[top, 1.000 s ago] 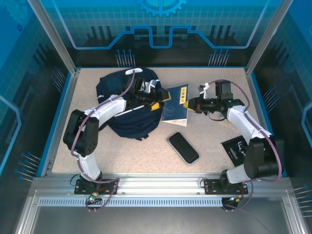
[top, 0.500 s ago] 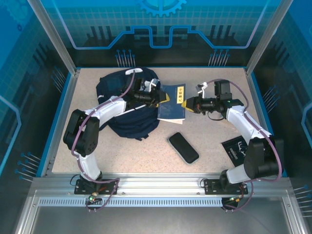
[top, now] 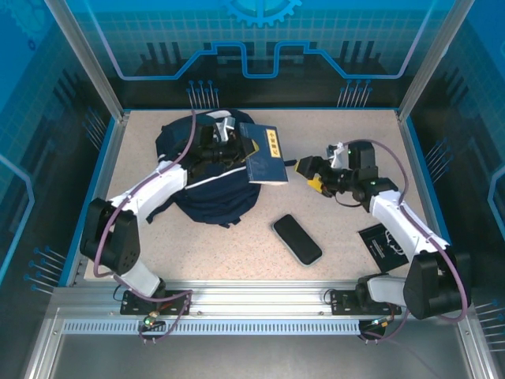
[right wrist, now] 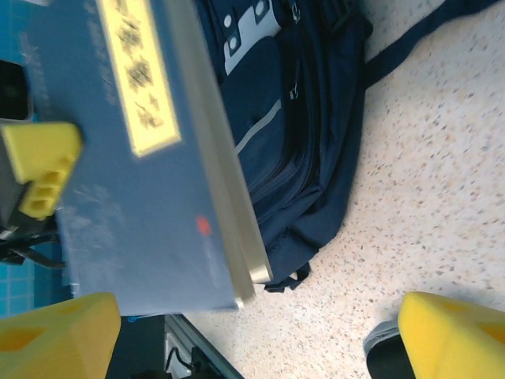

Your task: Pack books, pencil case, and school supplies into a backpack

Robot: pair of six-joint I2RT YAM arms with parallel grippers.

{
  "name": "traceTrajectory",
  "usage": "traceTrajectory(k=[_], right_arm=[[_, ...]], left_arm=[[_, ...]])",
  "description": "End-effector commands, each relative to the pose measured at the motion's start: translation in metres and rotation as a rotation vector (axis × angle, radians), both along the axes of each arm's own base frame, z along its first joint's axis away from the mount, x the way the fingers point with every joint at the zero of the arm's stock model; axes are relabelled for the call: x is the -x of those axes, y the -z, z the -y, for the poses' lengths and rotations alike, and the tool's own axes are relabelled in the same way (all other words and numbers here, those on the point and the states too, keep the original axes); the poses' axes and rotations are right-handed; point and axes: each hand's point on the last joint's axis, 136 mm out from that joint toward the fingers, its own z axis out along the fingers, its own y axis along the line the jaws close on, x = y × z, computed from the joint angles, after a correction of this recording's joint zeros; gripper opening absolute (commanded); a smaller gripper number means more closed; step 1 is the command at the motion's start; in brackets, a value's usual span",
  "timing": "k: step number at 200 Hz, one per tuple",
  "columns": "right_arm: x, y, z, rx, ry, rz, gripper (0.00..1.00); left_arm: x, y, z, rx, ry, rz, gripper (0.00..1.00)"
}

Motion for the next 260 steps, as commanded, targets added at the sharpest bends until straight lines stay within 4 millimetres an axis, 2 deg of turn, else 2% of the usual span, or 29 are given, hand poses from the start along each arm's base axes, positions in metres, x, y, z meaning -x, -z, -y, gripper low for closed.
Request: traceTrajectory(k=[1, 13, 32, 51, 76, 129, 167, 187, 217, 233, 247, 260], right_arm=[[-0.009, -0.028, -0.022, -0.145, 0.065, 0.041, 0.93], [-0.007, -0.032, -0.03, -0.197, 0.125, 0.028, 0.93], [-0.007, -0.053, -0.039, -0.288, 0.196, 0.095, 0.95], [-0.009, -0.071, -0.044, -0.331, 0.205, 0.124, 1.0], [-0.014, -0.087, -0.057, -0.401, 0.203, 0.13, 1.0], [-0.046, -0.099, -0.076, -0.497, 0.205, 0.092, 0.98], [-0.061, -0.084, -0.073, -0.5, 0.272, 0.083, 0.77], [-0.064, -0.082, -0.069, -0.504, 0.295, 0.09, 0.57], [-0.063, -0.094, -0.066, -0.498, 0.287, 0.148, 0.29], [-0.061, -0.098, -0.063, -0.477, 0.288, 0.174, 0.19], [-0.059, -0.096, -0.058, -0.438, 0.299, 0.186, 0.14], [-0.056, -0.093, -0.051, -0.389, 0.308, 0.2, 0.12]], left_arm=[[-0.017, -0.036, -0.02, 0.086, -0.185, 0.078, 0.13], [-0.025, -0.04, -0.031, 0.121, -0.283, 0.065, 0.13], [-0.032, -0.056, -0.035, 0.191, -0.352, 0.088, 0.13], [-0.036, -0.063, -0.032, 0.228, -0.372, 0.085, 0.13], [-0.04, -0.065, -0.021, 0.295, -0.365, 0.071, 0.14], [-0.038, -0.063, -0.006, 0.348, -0.347, 0.041, 0.14], [-0.033, -0.059, -0.006, 0.361, -0.346, 0.021, 0.14], [-0.03, -0.059, -0.006, 0.369, -0.339, 0.017, 0.14], [-0.028, -0.055, -0.005, 0.366, -0.329, 0.008, 0.15], [-0.026, -0.051, -0.006, 0.36, -0.329, 0.007, 0.17], [-0.023, -0.047, -0.009, 0.348, -0.333, 0.019, 0.26], [-0.02, -0.039, -0.015, 0.307, -0.332, 0.023, 0.44]])
